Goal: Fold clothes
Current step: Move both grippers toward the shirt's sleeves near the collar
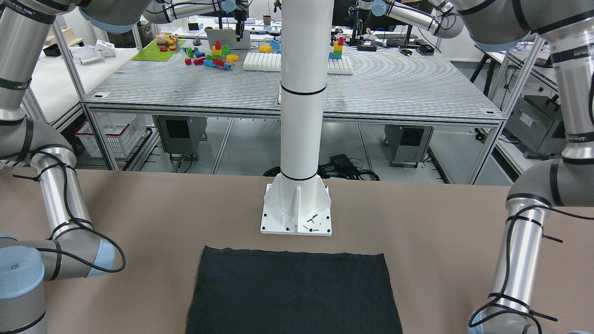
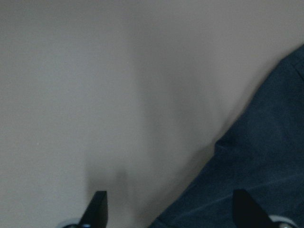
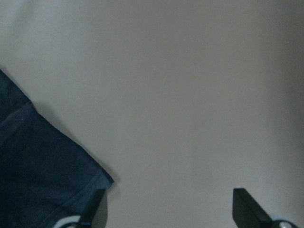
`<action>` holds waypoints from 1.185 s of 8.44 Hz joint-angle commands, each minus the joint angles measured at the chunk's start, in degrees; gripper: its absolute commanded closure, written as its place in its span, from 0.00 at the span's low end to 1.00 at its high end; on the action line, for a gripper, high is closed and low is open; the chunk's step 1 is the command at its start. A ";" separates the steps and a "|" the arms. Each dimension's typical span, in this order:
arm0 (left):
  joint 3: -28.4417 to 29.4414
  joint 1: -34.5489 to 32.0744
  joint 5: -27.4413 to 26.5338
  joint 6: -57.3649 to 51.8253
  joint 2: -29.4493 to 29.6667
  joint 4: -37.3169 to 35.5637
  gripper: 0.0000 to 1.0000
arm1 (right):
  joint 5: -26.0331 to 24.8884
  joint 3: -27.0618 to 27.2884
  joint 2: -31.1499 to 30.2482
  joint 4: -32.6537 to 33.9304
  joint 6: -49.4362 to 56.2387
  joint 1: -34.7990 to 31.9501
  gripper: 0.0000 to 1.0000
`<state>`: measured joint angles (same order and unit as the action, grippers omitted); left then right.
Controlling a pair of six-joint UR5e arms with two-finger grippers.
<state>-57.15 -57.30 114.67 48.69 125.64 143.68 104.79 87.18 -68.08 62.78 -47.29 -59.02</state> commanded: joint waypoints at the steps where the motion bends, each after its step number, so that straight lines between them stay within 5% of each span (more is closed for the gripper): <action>1: 0.81 0.44 -1.38 -0.61 -0.39 0.02 0.26 | -0.46 -0.08 -0.03 -0.20 -0.08 0.75 0.07; 4: 0.38 0.35 -1.30 -3.86 -0.75 0.02 0.28 | -0.47 0.01 -0.12 -0.29 -0.08 1.28 0.07; 7: 0.11 0.35 -1.12 -3.86 -0.84 0.10 0.66 | -0.47 0.01 -0.21 -0.37 -0.08 1.37 0.07; 10: 0.02 0.35 -1.03 -4.04 -1.45 0.28 0.70 | -0.47 0.01 -0.21 -0.37 -0.17 1.46 0.07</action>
<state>-57.04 -56.92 113.62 44.78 124.65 143.83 104.33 87.19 -68.22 62.41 -47.41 -57.61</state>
